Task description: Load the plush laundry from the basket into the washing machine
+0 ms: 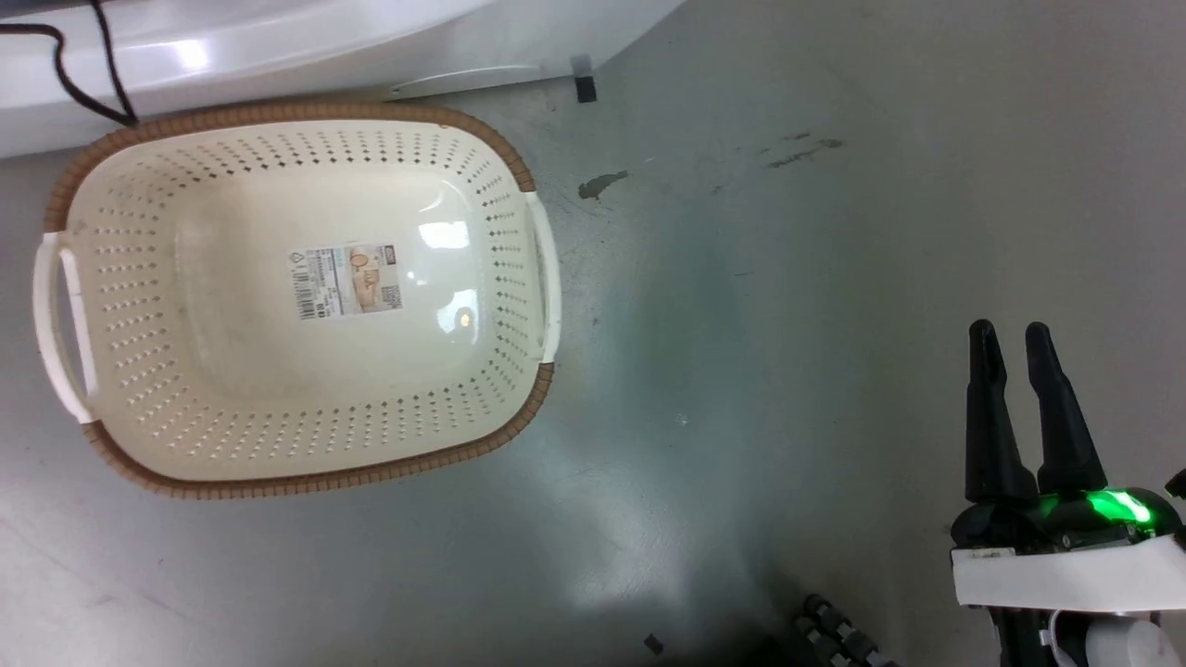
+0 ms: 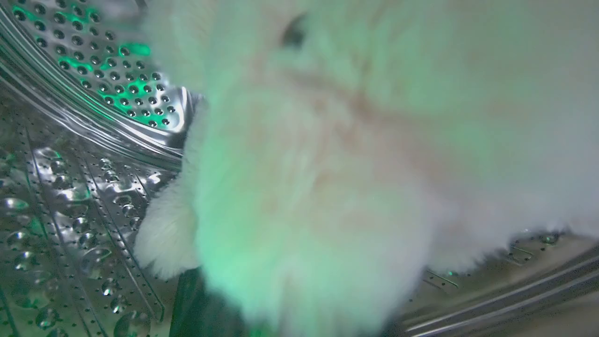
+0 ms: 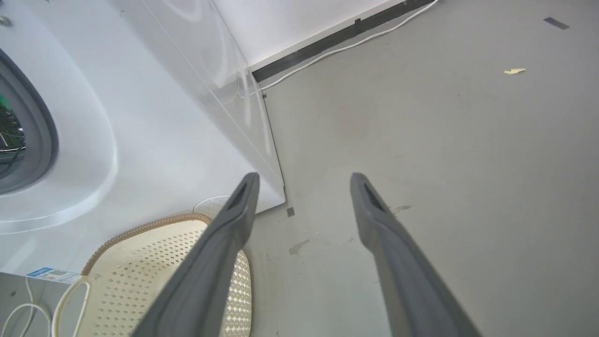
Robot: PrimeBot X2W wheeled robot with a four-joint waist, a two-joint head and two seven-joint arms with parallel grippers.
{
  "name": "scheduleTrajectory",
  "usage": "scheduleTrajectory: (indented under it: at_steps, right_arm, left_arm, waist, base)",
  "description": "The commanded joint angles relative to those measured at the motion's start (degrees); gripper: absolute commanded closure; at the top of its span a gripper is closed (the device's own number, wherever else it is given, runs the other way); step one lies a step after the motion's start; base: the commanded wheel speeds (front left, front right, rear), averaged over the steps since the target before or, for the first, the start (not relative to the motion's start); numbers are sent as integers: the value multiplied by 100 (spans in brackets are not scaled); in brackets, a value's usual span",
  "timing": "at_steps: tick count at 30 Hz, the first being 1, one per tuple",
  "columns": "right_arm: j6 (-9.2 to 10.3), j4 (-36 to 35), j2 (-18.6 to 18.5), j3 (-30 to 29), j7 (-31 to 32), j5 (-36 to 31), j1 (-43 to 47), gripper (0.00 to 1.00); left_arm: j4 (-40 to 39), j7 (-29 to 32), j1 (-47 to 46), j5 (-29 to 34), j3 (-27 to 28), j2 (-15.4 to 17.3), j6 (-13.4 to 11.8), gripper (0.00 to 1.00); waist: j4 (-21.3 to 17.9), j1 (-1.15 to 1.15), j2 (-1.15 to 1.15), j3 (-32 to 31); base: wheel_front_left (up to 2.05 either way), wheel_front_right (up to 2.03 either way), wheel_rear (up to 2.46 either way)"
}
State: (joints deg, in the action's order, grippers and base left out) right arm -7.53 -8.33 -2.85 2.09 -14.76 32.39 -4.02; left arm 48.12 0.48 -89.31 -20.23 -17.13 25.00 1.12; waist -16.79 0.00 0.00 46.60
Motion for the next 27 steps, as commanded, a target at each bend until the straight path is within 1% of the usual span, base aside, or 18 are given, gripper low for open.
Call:
scheduleTrajectory:
  at_steps: [1, 6, 8, 9, 15, 20, 27]
  right_arm:
    - [4, 1, -3, 0, -24, 34, -85, 0]
    - [4, 40, -3, 4, -24, -21, -194, 0]
    - [4, 43, -3, 0, -24, -98, -251, 0]
    - [4, 43, -3, 0, -24, -98, -251, 0]
    - [4, 92, -3, -82, -24, -295, -318, 0]
    - [4, 174, -3, -186, -24, -445, -342, 0]
    - [4, 382, -3, -277, -24, -592, -265, 0]
  left_arm:
    - [24, -46, -82, -44, 16, -63, -24, 0]
    - [147, -184, 3, -157, 26, -200, 26, 0]
    - [180, -388, 63, -249, 38, -332, 90, 0]
    - [180, -388, 63, -249, 38, -332, 90, 0]
    - [234, -854, 387, -378, -15, -611, 228, 0]
    - [308, -1224, 806, -480, -59, -827, 311, 0]
    - [322, -1465, 1577, -618, -90, -1118, 369, 0]
  waist:
    - [49, 0, 0, -17]
    - [159, 0, 0, -123]
    - [272, 0, 0, -211]
    - [272, 0, 0, -211]
    - [567, 0, 0, -535]
    - [844, 0, 0, -931]
    - [1176, 0, 0, -1616]
  base:
    - [0, 0, 0]
    - [0, 0, 0]
    - [0, 0, 0]
    - [0, 0, 0]
    - [0, 0, 0]
    - [0, 0, 0]
    - [0, 0, 0]
